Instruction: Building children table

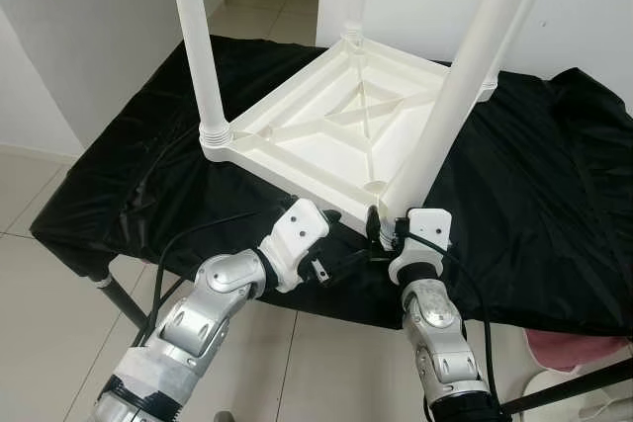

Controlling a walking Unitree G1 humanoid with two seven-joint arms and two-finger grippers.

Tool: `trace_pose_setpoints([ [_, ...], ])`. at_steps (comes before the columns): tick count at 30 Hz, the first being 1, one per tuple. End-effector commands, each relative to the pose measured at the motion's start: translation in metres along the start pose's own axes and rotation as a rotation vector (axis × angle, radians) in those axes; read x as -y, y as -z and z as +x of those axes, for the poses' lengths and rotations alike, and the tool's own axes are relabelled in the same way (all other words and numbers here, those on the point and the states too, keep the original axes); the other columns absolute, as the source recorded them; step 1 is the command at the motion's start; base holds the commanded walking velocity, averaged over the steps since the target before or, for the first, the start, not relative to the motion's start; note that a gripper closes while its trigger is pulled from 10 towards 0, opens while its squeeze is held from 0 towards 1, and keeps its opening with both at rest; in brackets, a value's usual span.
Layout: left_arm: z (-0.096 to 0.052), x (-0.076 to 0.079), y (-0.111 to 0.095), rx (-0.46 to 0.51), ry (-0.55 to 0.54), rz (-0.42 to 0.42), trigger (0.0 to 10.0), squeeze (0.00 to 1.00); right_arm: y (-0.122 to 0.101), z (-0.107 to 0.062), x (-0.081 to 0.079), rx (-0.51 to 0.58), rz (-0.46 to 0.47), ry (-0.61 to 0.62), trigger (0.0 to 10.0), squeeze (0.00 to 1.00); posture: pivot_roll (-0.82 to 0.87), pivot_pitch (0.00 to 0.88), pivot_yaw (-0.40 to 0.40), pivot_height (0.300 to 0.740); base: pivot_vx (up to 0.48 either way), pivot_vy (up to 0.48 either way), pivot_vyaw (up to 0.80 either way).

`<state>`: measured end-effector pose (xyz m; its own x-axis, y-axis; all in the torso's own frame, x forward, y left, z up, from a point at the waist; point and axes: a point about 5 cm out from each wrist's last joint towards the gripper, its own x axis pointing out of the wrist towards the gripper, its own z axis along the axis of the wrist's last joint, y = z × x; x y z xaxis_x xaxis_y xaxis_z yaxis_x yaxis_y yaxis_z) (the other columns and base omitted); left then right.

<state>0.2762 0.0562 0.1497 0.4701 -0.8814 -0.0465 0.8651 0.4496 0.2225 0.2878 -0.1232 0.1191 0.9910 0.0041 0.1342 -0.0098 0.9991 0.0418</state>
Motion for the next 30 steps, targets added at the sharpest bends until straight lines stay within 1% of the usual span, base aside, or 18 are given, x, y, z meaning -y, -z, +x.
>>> trace_pose_setpoints([
  [1,0.000,0.004,0.004,-0.018,0.047,0.002,10.0,0.00,-0.006,-0.002,0.009,0.036,0.012,-0.051,10.0,1.00,0.02,0.064,-0.014,0.740,0.000,0.000,0.00],
  [4,-0.001,0.004,0.004,-0.018,0.047,0.001,10.0,0.00,-0.007,-0.002,0.012,0.042,0.012,-0.071,10.0,1.00,0.02,0.064,-0.014,0.740,0.000,0.000,0.00],
  [5,-0.001,0.005,0.005,-0.018,0.048,0.000,10.0,0.00,-0.009,-0.002,0.017,0.051,0.011,-0.091,10.0,0.29,0.02,0.062,-0.014,0.740,0.000,0.000,0.00],
  [9,-0.001,0.005,0.005,-0.019,0.048,0.000,10.0,0.00,-0.011,-0.003,0.021,0.063,0.008,-0.108,10.0,0.29,0.02,0.063,-0.013,0.740,0.000,0.000,0.00],
  [10,-0.001,0.005,0.005,-0.020,0.049,-0.001,10.0,0.00,-0.013,-0.003,0.024,0.065,0.001,-0.163,10.0,0.00,0.01,0.062,-0.012,0.740,0.000,0.000,0.00],
  [11,-0.002,0.005,0.006,-0.022,0.050,0.000,10.0,0.00,-0.012,-0.003,0.026,0.050,0.012,-0.220,10.0,0.00,0.01,0.062,-0.009,0.740,0.000,0.000,0.00],
  [12,-0.002,0.005,0.006,-0.022,0.050,0.000,10.0,0.00,-0.012,-0.003,0.026,0.050,0.012,-0.220,10.0,0.00,0.01,0.062,-0.009,0.740,0.000,0.000,0.00],
  [13,-0.002,0.005,0.006,-0.023,0.053,0.000,10.0,0.00,-0.014,-0.002,0.027,0.049,0.007,-0.283,10.0,0.00,0.01,0.061,-0.009,0.740,0.000,0.000,0.00],
  [15,-0.002,0.005,0.006,-0.024,0.054,0.000,10.0,0.00,-0.015,-0.002,0.028,0.049,0.004,-0.325,10.0,0.00,0.01,0.061,-0.009,0.740,0.000,0.000,0.00],
  [18,-0.001,0.005,0.006,-0.024,0.055,0.000,10.0,0.00,-0.016,-0.002,0.028,0.050,0.002,-0.343,10.0,0.00,0.01,0.061,-0.009,0.740,0.000,0.000,0.00],
  [19,-0.001,0.005,0.006,-0.024,0.056,0.000,10.0,0.00,-0.016,0.000,0.028,0.047,-0.017,-0.397,10.0,0.00,0.01,0.060,-0.006,0.740,0.000,0.000,0.00],
  [20,-0.001,0.005,0.006,-0.024,0.056,0.000,10.0,0.00,-0.016,0.000,0.028,0.047,-0.017,-0.397,10.0,0.00,0.01,0.060,-0.006,0.740,0.000,0.000,0.00],
  [23,-0.002,0.007,0.006,-0.025,0.060,0.002,10.0,0.00,-0.012,0.009,0.029,0.019,-0.075,-0.499,10.0,0.00,0.02,0.058,-0.009,0.740,0.000,0.000,0.00],
  [26,-0.002,0.007,0.006,-0.025,0.060,0.002,10.0,0.00,-0.012,0.009,0.029,0.019,-0.075,-0.499,10.0,0.00,0.02,0.058,-0.009,0.740,0.000,0.000,0.00],
  [27,-0.003,0.007,0.006,-0.026,0.059,0.001,10.0,0.00,-0.010,0.011,0.029,0.013,-0.088,-0.520,4.6,0.00,0.02,0.057,-0.009,0.740,0.000,0.000,0.00],
  [28,-0.003,0.007,0.006,-0.026,0.058,0.002,10.0,0.00,-0.008,0.013,0.030,0.007,-0.098,-0.532,0.6,0.00,0.02,0.055,-0.014,0.740,0.000,0.000,0.00],
  [29,-0.003,0.007,0.006,-0.026,0.058,0.002,10.0,0.00,-0.008,0.013,0.030,0.007,-0.098,-0.532,0.6,0.00,0.02,0.055,-0.014,0.740,0.000,0.000,0.00],
  [30,-0.003,0.007,0.006,-0.026,0.056,0.001,10.0,0.00,-0.006,0.015,0.032,-0.001,-0.112,-0.533,0.0,0.00,0.02,0.055,-0.014,0.740,0.000,0.000,0.00],
])
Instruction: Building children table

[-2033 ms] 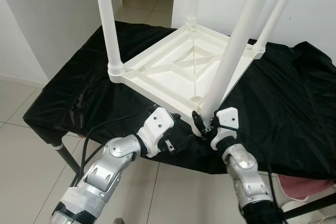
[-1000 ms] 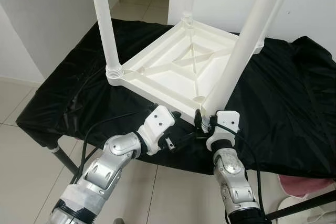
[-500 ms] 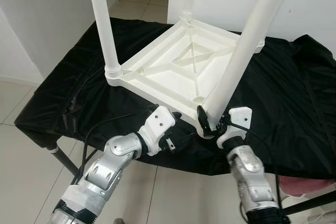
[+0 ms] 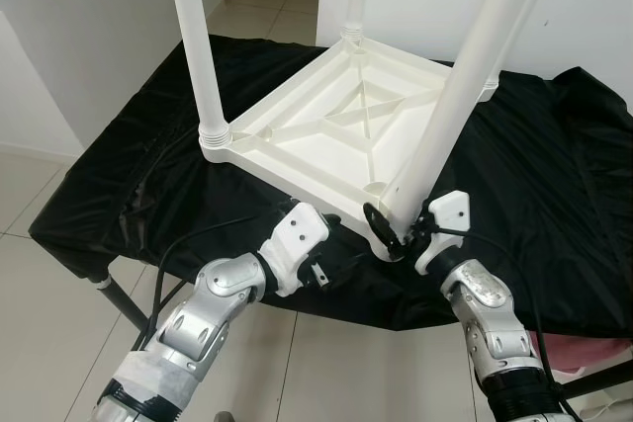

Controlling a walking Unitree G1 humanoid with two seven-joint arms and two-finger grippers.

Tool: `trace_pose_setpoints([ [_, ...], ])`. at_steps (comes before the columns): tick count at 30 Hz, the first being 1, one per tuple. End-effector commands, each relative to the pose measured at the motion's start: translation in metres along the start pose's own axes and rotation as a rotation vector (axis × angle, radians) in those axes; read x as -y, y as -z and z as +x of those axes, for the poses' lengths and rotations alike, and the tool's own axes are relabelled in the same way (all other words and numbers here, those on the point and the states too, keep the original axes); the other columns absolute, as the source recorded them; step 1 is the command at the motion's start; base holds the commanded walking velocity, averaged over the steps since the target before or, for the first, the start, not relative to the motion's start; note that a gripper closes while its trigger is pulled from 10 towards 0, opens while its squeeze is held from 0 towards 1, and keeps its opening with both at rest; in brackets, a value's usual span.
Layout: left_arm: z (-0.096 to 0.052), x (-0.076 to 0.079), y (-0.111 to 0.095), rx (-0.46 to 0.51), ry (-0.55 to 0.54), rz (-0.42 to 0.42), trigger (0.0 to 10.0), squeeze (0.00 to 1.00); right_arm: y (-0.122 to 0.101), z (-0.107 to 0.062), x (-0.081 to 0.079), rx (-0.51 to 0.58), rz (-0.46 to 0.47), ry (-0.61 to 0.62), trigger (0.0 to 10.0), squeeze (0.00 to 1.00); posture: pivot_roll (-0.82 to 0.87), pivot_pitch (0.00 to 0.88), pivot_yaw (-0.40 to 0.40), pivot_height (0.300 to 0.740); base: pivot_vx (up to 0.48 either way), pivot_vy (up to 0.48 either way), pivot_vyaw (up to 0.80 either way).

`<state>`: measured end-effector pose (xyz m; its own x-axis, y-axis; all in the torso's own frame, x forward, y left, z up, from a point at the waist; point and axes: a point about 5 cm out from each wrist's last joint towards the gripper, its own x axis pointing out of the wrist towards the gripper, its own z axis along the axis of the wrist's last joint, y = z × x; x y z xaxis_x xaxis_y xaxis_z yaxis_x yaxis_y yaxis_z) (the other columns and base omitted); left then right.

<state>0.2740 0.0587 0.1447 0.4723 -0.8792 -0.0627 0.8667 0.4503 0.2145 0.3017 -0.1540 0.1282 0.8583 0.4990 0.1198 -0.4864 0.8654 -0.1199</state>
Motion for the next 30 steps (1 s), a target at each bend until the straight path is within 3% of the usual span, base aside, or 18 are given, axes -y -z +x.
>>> trace_pose_setpoints([
  [1,0.000,0.005,0.001,-0.010,0.052,0.010,10.0,0.00,0.004,-0.001,0.003,-0.019,-0.019,-0.015,0.0,0.00,0.03,0.055,-0.016,0.740,0.000,0.000,0.00],
  [9,0.001,0.006,0.001,-0.007,0.047,0.008,10.0,0.00,0.007,-0.002,0.007,-0.034,-0.010,-0.013,0.0,0.00,0.03,0.054,-0.023,0.740,0.000,0.000,0.00],
  [10,0.001,0.006,0.001,-0.007,0.046,0.008,10.0,0.00,0.007,-0.002,0.008,-0.038,-0.010,-0.009,3.1,0.00,0.04,0.051,-0.032,0.740,0.000,0.000,0.00],
  [12,0.001,0.006,0.001,-0.007,0.046,0.008,10.0,0.00,0.007,-0.002,0.008,-0.038,-0.010,-0.009,3.1,0.00,0.04,0.051,-0.032,0.740,0.000,0.000,0.00],
  [13,-0.001,0.006,0.002,-0.008,0.038,0.008,10.0,0.00,0.008,-0.002,0.009,-0.039,-0.002,-0.001,10.0,0.00,0.04,0.051,-0.042,0.740,0.000,0.000,0.00],
  [18,-0.003,0.006,0.003,-0.010,0.017,0.003,10.0,0.00,0.010,-0.001,0.008,-0.031,0.026,0.035,10.0,0.00,0.05,0.050,-0.059,0.740,0.000,0.000,0.00],
  [30,-0.003,0.007,0.005,-0.014,0.009,0.002,10.0,0.00,0.014,-0.005,0.016,-0.010,0.080,0.325,10.0,0.00,0.05,0.044,-0.064,0.740,0.000,0.000,0.00],
])
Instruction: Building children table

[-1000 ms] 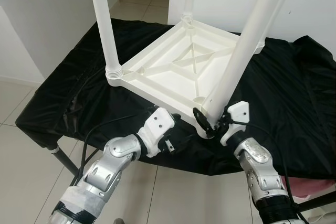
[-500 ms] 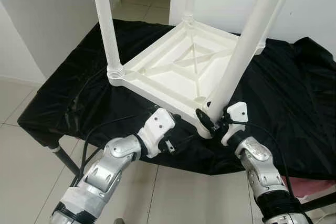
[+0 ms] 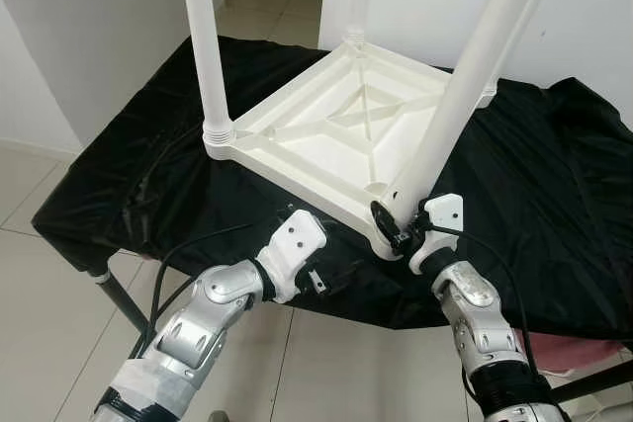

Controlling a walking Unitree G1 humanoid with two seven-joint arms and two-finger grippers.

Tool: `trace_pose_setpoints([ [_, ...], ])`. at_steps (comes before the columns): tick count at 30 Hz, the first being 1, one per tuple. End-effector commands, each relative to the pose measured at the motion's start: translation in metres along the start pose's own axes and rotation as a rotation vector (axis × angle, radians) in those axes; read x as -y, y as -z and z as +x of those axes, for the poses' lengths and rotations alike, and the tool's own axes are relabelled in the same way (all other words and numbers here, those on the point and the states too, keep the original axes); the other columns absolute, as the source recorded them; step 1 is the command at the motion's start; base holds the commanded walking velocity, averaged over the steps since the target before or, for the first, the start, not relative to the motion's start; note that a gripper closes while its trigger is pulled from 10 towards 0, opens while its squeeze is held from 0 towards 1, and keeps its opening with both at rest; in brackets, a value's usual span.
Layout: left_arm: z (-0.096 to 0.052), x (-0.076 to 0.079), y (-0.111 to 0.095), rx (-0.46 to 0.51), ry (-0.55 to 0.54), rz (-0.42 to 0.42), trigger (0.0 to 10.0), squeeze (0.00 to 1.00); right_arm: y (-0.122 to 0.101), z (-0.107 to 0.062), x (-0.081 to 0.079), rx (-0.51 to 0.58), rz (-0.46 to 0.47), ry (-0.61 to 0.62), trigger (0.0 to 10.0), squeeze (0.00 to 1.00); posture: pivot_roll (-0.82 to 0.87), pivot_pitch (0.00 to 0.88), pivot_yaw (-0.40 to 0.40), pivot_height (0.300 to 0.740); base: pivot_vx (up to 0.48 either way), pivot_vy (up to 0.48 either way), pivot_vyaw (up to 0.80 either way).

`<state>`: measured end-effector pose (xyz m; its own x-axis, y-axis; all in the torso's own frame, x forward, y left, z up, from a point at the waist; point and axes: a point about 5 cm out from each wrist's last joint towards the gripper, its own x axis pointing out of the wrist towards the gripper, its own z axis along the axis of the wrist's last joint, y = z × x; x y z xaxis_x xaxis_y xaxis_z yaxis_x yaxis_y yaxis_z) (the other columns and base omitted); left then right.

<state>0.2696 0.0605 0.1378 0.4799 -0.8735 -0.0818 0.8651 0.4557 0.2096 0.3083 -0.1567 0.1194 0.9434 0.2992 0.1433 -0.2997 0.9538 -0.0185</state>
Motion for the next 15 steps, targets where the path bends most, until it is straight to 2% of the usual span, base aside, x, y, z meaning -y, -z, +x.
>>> trace_pose_setpoints([
  [1,0.000,0.002,-0.001,0.007,0.014,0.008,10.0,0.00,0.003,-0.005,0.013,-0.015,0.005,0.107,10.0,0.00,0.05,0.044,-0.064,0.740,0.000,0.000,0.00],
  [5,0.002,0.003,-0.002,0.009,0.021,0.009,10.0,0.00,0.006,-0.008,0.006,-0.017,0.013,0.275,10.0,0.00,0.05,0.042,-0.068,0.740,0.000,0.000,0.00],
  [7,0.002,0.003,-0.002,0.009,0.021,0.009,10.0,0.00,0.006,-0.008,0.006,-0.017,0.013,0.275,10.0,0.00,0.05,0.042,-0.068,0.740,0.000,0.000,0.00],
  [10,0.004,0.004,0.000,0.006,0.023,0.010,10.0,0.00,0.012,-0.010,-0.005,-0.066,0.014,0.402,10.0,0.00,0.05,0.040,-0.072,0.740,0.000,0.000,0.00],
  [15,0.004,0.005,0.000,0.006,0.027,0.006,10.0,0.00,0.017,-0.008,-0.021,-0.086,0.059,0.418,10.0,0.00,0.04,0.038,-0.068,0.740,0.000,0.000,0.00],
])
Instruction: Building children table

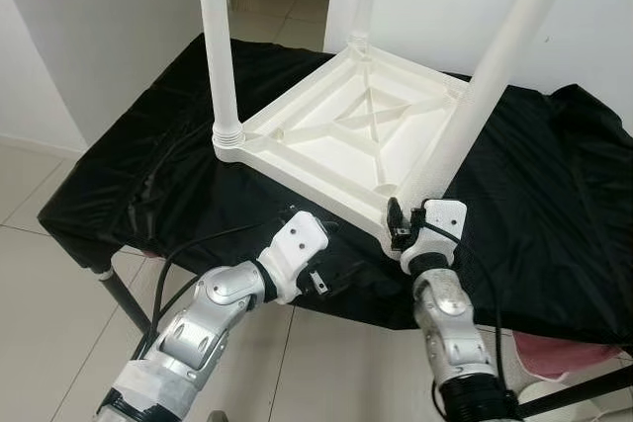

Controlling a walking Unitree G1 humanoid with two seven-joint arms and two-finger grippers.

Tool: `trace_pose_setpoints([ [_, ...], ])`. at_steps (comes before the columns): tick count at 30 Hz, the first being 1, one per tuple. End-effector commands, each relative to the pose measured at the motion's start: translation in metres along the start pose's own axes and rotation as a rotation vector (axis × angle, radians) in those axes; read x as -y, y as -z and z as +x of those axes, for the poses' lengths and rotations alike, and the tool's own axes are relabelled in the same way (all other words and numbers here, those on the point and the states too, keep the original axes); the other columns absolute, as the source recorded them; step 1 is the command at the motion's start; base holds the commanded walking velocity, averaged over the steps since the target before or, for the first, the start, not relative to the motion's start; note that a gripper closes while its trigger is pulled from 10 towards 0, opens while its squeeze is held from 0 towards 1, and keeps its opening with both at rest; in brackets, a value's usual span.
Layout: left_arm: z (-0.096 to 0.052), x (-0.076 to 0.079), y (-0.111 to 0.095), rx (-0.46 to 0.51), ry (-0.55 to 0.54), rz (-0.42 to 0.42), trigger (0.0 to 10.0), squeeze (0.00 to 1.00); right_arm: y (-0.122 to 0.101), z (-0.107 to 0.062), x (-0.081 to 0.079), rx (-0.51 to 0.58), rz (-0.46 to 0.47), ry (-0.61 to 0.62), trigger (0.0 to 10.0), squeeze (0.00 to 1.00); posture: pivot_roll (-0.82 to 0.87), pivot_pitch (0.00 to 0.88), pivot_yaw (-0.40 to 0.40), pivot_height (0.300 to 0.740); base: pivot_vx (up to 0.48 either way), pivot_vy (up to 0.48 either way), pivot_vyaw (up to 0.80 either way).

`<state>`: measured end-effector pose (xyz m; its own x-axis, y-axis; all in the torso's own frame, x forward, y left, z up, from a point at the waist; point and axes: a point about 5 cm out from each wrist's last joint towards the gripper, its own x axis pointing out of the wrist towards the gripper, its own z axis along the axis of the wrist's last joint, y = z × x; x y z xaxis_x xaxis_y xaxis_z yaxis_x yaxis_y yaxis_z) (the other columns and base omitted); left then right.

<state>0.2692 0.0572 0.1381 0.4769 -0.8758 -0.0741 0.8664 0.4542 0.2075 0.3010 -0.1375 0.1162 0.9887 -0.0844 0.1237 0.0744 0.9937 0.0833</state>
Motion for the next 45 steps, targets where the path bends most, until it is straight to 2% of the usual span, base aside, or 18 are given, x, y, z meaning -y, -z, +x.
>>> trace_pose_setpoints([
  [1,0.001,0.003,0.001,-0.002,0.025,0.008,10.0,0.00,0.015,-0.006,0.003,-0.078,-0.005,0.031,10.0,0.00,0.04,0.038,-0.068,0.740,0.000,0.000,0.00],
  [4,0.001,0.004,0.001,-0.003,0.029,0.008,10.0,0.00,0.014,-0.008,-0.003,-0.078,0.008,0.013,10.0,0.00,0.04,0.036,-0.064,0.740,0.000,0.000,0.00],
  [10,0.003,0.003,0.001,-0.002,0.039,0.011,10.0,0.00,0.010,-0.008,-0.001,-0.056,0.002,0.014,10.0,0.00,0.03,0.031,-0.060,0.740,0.000,0.000,0.00],
  [11,0.004,0.003,0.001,-0.001,0.040,0.011,10.0,0.00,0.008,-0.008,0.000,-0.040,0.008,-0.001,10.0,0.15,0.02,0.031,-0.060,0.740,0.000,0.000,0.00],
  [12,0.005,0.003,0.001,0.000,0.043,0.012,10.0,0.00,0.004,-0.008,0.001,-0.015,0.016,-0.020,10.0,1.00,0.01,0.031,-0.054,0.740,0.000,0.000,0.00],
  [15,0.006,0.003,0.001,0.002,0.048,0.012,10.0,0.00,-0.001,-0.009,0.005,0.010,0.021,-0.043,10.0,1.00,0.01,0.035,-0.049,0.740,0.000,0.000,0.00],
  [21,0.006,0.003,0.001,0.001,0.051,0.012,10.0,0.00,-0.006,-0.012,0.007,0.036,0.009,-0.215,10.0,1.00,0.01,0.045,-0.049,0.740,0.000,0.000,0.00],
  [22,0.005,0.003,0.002,0.000,0.050,0.012,10.0,0.00,-0.006,-0.012,0.013,0.030,0.006,-0.252,10.0,1.00,0.01,0.046,-0.053,0.740,0.000,0.000,0.00],
  [23,0.005,0.003,0.002,0.000,0.048,0.012,10.0,0.00,-0.007,-0.011,0.018,0.026,-0.004,-0.285,10.0,0.06,0.00,0.049,-0.056,0.740,0.000,0.000,0.00],
  [25,0.005,0.002,0.001,0.001,0.045,0.010,10.0,0.00,-0.008,-0.010,0.022,0.020,-0.019,-0.311,10.0,0.06,0.00,0.052,-0.054,0.740,0.000,0.000,0.00],
  [26,0.004,0.002,0.001,0.002,0.042,0.008,10.0,0.00,-0.008,-0.008,0.025,0.007,-0.046,-0.355,10.0,0.00,0.00,0.059,-0.051,0.740,0.000,0.000,0.00],
  [28,0.005,0.001,0.001,0.004,0.040,0.008,10.0,0.00,-0.008,-0.004,0.031,-0.015,-0.082,-0.444,10.0,0.00,0.00,0.063,-0.050,0.740,0.000,0.000,0.00],
  [29,0.005,0.001,0.001,0.004,0.040,0.008,10.0,0.00,-0.008,-0.004,0.031,-0.015,-0.082,-0.444,10.0,0.00,0.00,0.063,-0.050,0.740,0.000,0.000,0.00],
  [32,0.006,0.001,0.000,0.007,0.043,0.007,10.0,0.00,-0.013,0.004,0.038,-0.030,-0.137,-0.601,10.0,0.00,0.00,0.064,-0.042,0.740,0.000,0.000,0.00],
  [42,0.008,-0.001,-0.002,0.008,0.048,0.016,10.0,0.00,-0.017,0.012,0.034,-0.055,-0.168,-0.738,10.0,0.00,0.01,0.075,-0.038,0.740,0.000,0.000,0.00],
  [43,0.008,-0.001,-0.003,0.008,0.048,0.017,10.0,0.00,-0.015,0.012,0.032,-0.063,-0.173,-0.750,6.9,0.00,0.01,0.075,-0.042,0.740,0.000,0.000,0.00],
  [44,0.008,-0.001,-0.003,0.008,0.048,0.017,10.0,0.00,-0.015,0.012,0.032,-0.063,-0.173,-0.750,6.9,0.00,0.01,0.075,-0.042,0.740,0.000,0.000,0.00],
  [45,0.007,-0.002,-0.003,0.008,0.047,0.018,10.0,0.00,-0.013,0.013,0.032,-0.066,-0.175,-0.759,2.0,0.00,0.02,0.075,-0.045,0.740,0.000,0.000,0.00],
])
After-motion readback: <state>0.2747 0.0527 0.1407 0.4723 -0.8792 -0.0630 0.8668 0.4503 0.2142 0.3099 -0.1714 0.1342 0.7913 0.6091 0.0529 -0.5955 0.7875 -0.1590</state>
